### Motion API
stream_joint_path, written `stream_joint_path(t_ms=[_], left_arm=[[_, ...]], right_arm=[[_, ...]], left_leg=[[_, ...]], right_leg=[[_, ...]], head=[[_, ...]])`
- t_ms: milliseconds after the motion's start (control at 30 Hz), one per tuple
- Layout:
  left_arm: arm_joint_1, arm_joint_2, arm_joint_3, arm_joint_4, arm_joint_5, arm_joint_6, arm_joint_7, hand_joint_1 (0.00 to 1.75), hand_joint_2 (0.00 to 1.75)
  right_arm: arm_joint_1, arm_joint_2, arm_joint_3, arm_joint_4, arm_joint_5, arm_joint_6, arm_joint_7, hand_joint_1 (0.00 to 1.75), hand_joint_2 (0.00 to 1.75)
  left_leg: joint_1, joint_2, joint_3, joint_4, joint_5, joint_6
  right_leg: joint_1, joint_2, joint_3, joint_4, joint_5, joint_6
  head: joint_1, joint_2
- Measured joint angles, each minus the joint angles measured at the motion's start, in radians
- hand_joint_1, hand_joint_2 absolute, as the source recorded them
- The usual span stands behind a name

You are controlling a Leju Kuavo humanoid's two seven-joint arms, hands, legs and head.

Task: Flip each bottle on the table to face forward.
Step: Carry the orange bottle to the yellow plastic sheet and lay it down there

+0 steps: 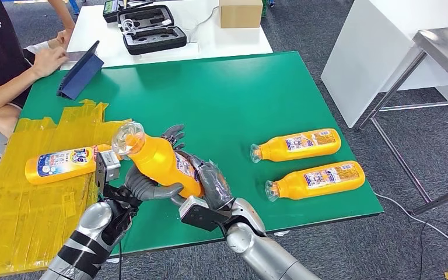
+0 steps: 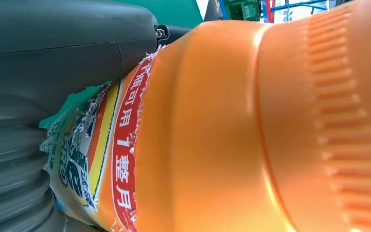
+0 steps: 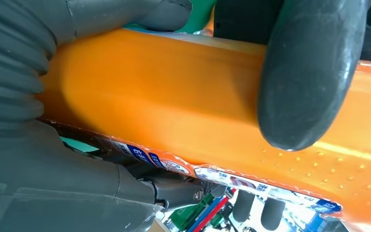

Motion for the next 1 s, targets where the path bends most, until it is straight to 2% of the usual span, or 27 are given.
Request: stream_joint_path(t_ms=[233,267,367,400,933,967,1000], left_arm=[[0.004,0.002,0.004,0.0,0.012,0.017,-0.011,0.0,1.75],[0.005,0.002,0.006,0.0,0.017,0.022,-0.012,0.21,1.75],[0.011,0.001,0.012,0.0,0.032,0.037,-0.014,1.51,1.75],[0.013,0.0,0.014,-0.001,0.036,0.042,-0.015,1.73,1.75],[0.051,-0.02,0.05,-0.053,0.067,0.125,-0.034,1.75,1.75],[0.051,-0.021,0.051,-0.054,0.066,0.129,-0.034,1.75,1.75],[0.051,-0.022,0.051,-0.056,0.063,0.135,-0.034,1.75,1.75]], right_arm=[[-0.012,0.002,0.011,0.023,0.009,0.004,0.008,1.75,1.75],[-0.015,0.003,0.012,0.028,0.009,0.004,0.008,1.75,1.75],[-0.02,0.007,0.015,0.043,0.011,0.004,0.01,1.75,1.75],[-0.021,0.008,0.016,0.048,0.012,0.004,0.011,1.75,1.75],[-0.028,0.014,0.007,0.055,-0.003,-0.023,0.028,1.75,1.75],[-0.028,0.014,0.006,0.054,-0.003,-0.025,0.028,1.47,1.75],[-0.028,0.015,0.003,0.052,-0.003,-0.029,0.029,1.04,1.75]], left_leg=[[0.0,0.0,0.0,0.0,0.0,0.0],[0.0,0.001,0.0,0.0,0.0,0.0],[0.0,0.002,0.0,0.0,0.0,0.0],[0.0,0.002,0.0,0.0,0.0,0.0],[0.0,0.004,-0.001,0.0,0.0,0.0],[0.0,0.004,-0.001,0.0,0.0,0.0],[0.0,0.004,-0.001,0.0,0.0,0.0]], right_leg=[[0.0,0.0,0.0,0.0,0.0,0.0],[0.0,0.0,0.0,0.0,0.0,0.0],[0.0,0.0,-0.001,0.0,0.0,0.0],[0.0,0.001,-0.001,0.0,0.0,0.0],[0.0,0.002,-0.003,0.0,0.0,0.0],[0.0,0.002,-0.003,0.0,0.0,0.0],[0.0,0.002,-0.003,0.0,0.0,0.0]], head=[[0.0,0.0],[0.0,0.0],[0.0,0.0],[0.0,0.0],[0.0,0.0],[0.0,0.0],[0.0,0.0]])
